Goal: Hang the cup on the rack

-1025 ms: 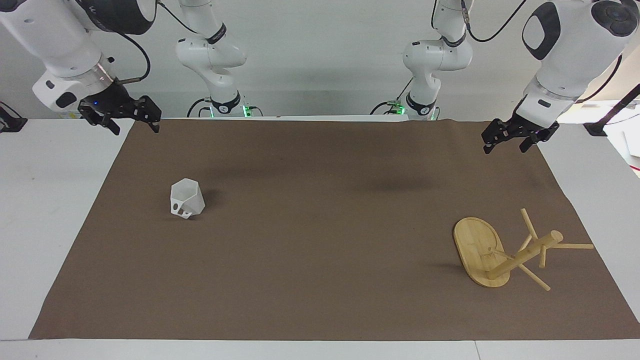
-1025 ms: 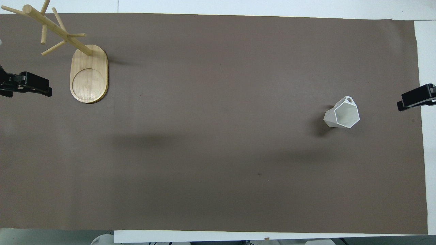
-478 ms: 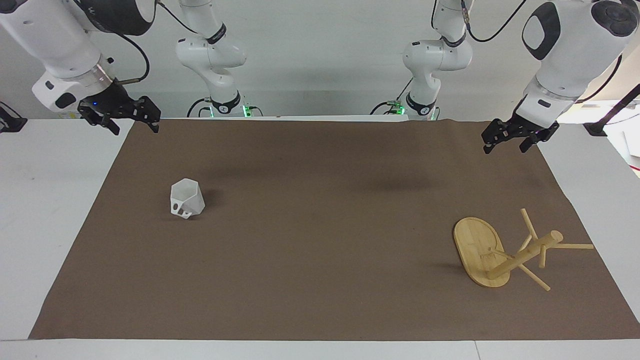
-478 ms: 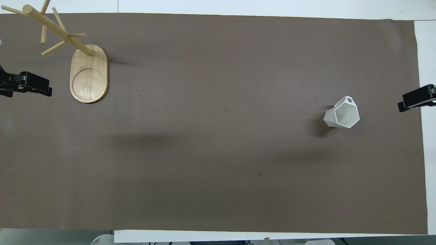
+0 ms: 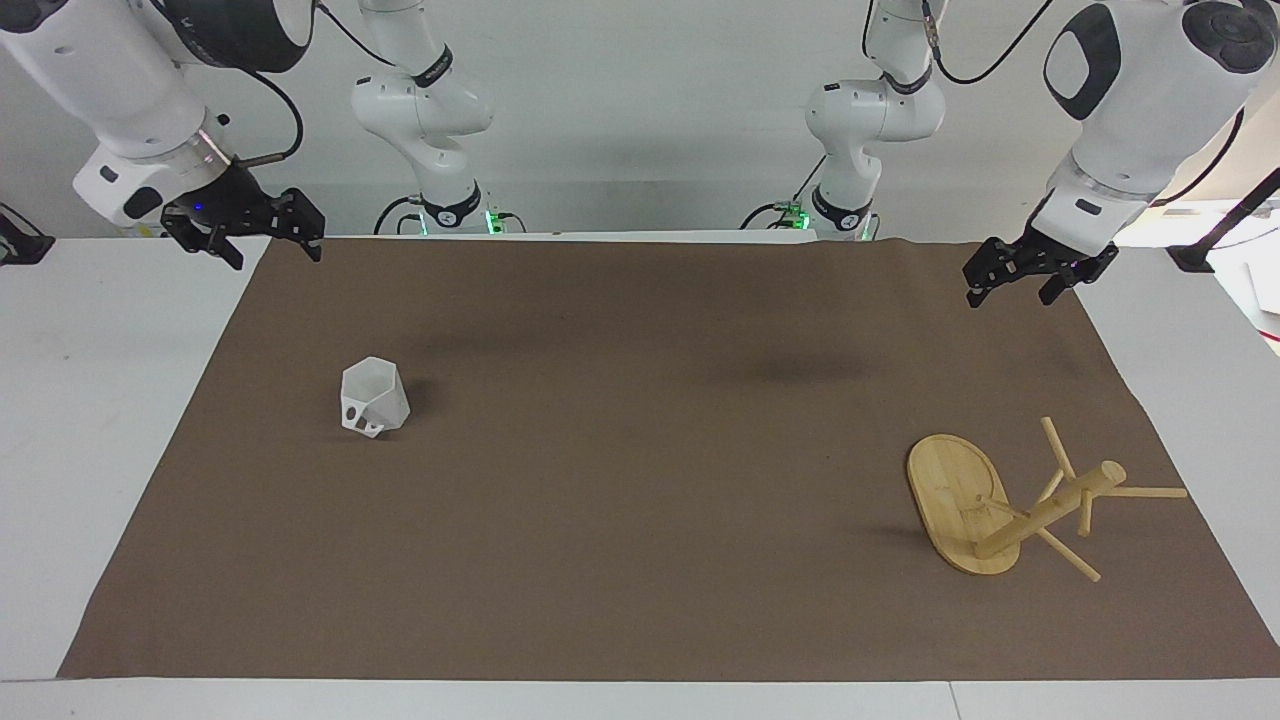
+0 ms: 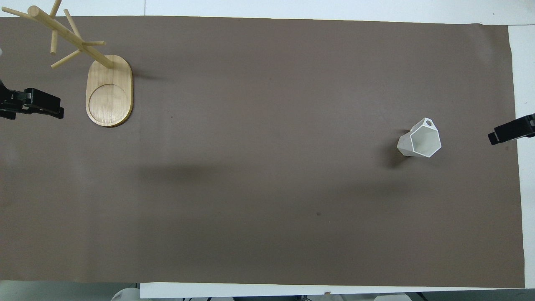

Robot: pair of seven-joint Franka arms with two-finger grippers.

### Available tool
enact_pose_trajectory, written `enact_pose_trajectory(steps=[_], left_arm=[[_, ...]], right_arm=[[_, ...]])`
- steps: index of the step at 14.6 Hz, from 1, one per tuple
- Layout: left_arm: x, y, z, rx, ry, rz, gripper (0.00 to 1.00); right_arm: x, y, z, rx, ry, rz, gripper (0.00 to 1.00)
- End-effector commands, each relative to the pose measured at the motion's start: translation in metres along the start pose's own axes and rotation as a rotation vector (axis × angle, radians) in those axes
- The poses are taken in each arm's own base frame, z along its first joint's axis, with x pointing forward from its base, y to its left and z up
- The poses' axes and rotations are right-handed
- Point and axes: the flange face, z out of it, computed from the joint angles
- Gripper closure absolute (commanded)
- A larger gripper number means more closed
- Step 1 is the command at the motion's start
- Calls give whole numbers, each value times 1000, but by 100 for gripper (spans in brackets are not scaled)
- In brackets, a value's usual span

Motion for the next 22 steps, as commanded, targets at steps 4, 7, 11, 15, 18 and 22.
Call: enact_pose_trajectory(steps=[4,7,11,15,18,22], left_arm=[[-6,-2,0,4,12,-1,0],[-6,-2,0,4,12,-1,0],[-6,-2,0,4,12,-1,0],[-6,-1,0,4,12,1,0],[-6,-2,0,4,12,-1,0],[-6,-2,0,4,12,-1,0]], right_arm=[[-54,103,94,213,301,-475,1],[-52,98,126,259,406,-722,1],[-78,116,212,369,778,-970,1],[-77,142,309,517,994,-890,1],[-72,140,342,544,1088,-911,1],[-77,142,359,538,1112,-929,1]])
